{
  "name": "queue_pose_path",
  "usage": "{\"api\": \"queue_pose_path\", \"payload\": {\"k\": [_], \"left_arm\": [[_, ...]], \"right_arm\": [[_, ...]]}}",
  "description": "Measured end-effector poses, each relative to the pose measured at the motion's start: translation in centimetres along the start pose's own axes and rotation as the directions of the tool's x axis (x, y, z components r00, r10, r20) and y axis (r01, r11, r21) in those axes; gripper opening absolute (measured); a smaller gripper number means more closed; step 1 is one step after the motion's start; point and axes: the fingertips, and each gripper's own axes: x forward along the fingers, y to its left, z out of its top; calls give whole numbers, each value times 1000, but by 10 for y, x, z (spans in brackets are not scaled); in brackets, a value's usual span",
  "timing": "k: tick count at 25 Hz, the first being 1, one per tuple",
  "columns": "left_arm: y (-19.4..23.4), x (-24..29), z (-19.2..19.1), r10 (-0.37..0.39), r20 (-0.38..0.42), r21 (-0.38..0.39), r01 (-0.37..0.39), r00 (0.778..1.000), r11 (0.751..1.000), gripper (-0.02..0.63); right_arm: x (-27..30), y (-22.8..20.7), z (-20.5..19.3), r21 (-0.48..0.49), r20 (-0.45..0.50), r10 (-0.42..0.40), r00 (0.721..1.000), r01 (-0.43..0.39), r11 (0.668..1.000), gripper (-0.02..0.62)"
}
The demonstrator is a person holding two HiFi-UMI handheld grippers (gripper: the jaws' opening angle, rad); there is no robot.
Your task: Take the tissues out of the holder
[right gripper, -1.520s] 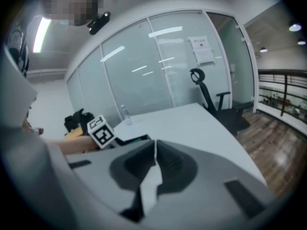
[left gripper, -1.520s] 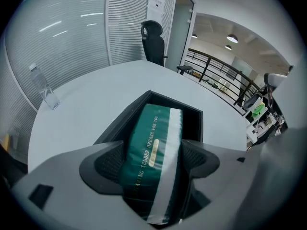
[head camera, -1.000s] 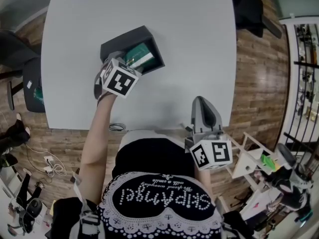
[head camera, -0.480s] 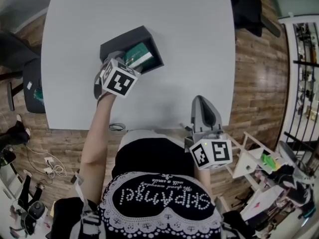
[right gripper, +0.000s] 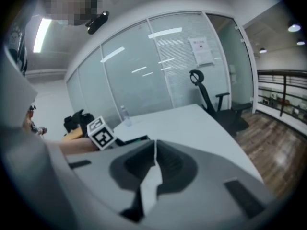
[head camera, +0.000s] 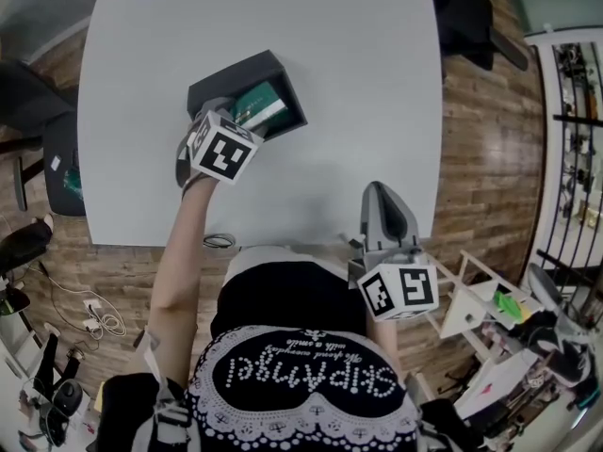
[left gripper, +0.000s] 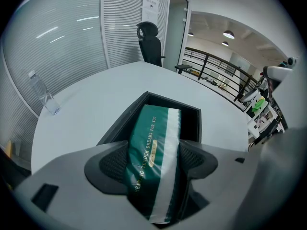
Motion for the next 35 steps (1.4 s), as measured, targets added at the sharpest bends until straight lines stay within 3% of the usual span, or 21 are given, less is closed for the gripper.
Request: {"api": "queue_pose_path", "payload": {"k": [7, 18, 27, 35], "left_arm": [[2, -14, 9, 23, 30, 19, -24, 999, 1000, 341], [-3, -67, 42, 69, 188, 14, -73, 980, 997, 341], [9, -104, 65, 153, 332, -50, -144, 931, 988, 341], [2, -160, 82, 225, 467, -81, -212, 855, 974, 341]], "right_arm": [[1, -2, 2, -3, 5, -3, 1000, 3, 1000, 34], [-4, 7, 10, -21, 27, 33, 999, -32, 999, 34], [-5, 5, 10, -29, 43, 58, 997, -57, 998, 34], [-23, 11, 15, -43, 75, 80, 994, -77, 996, 34]]}}
